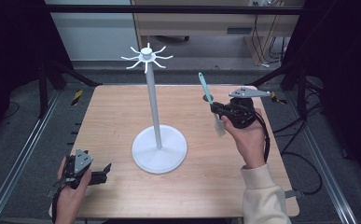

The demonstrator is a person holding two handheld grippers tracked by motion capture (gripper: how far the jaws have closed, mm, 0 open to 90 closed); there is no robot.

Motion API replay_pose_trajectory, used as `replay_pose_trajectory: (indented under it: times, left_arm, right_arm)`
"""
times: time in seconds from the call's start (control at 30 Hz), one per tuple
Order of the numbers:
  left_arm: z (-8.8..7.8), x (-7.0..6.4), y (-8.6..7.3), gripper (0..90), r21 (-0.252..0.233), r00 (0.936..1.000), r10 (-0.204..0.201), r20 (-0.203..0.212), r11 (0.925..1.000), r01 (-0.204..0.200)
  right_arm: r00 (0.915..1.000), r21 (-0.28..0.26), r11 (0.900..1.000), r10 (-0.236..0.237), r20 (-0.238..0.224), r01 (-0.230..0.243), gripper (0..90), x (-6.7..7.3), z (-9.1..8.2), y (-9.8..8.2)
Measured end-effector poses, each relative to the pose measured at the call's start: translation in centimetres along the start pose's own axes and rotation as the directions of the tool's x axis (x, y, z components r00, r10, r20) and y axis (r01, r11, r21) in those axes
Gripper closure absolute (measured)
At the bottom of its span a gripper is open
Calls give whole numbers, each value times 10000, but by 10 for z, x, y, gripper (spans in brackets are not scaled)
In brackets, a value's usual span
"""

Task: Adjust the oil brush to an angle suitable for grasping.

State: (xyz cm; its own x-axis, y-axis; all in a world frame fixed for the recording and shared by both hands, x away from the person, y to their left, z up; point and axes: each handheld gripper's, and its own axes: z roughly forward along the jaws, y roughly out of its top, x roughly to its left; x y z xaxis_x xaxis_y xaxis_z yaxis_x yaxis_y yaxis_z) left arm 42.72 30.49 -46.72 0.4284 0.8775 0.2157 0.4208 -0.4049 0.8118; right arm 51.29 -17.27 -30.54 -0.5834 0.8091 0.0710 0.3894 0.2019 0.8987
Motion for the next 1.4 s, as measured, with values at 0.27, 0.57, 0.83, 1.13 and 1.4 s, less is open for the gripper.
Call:
replay_pose_trajectory:
  times: [0.27,0.57,0.83,1.13,1.4]
  left_arm:
    - [0,1,0,31,-8,10000,-6,-4,10000,6]
    - [0,1,1,30,-37,10000,11,-8,10000,-11]
    - [2,2,1,31,-16,9999,94,39,10000,-94]
    - [2,3,1,30,-59,10000,64,-29,10000,-64]
    - [3,2,2,30,-35,9999,139,-38,9999,-139]
  right_arm:
    - [9993,-421,9989,-211,-315,198,826,10,-12,7]
    - [9958,-1033,9939,-475,-786,393,826,24,-21,14]
    - [9946,-1385,9889,-651,-813,534,826,30,-28,19]
    - [9916,-1726,9826,-860,-962,685,825,37,-39,24]
    - [9862,-2189,9710,-1225,-1113,959,826,49,-50,31]
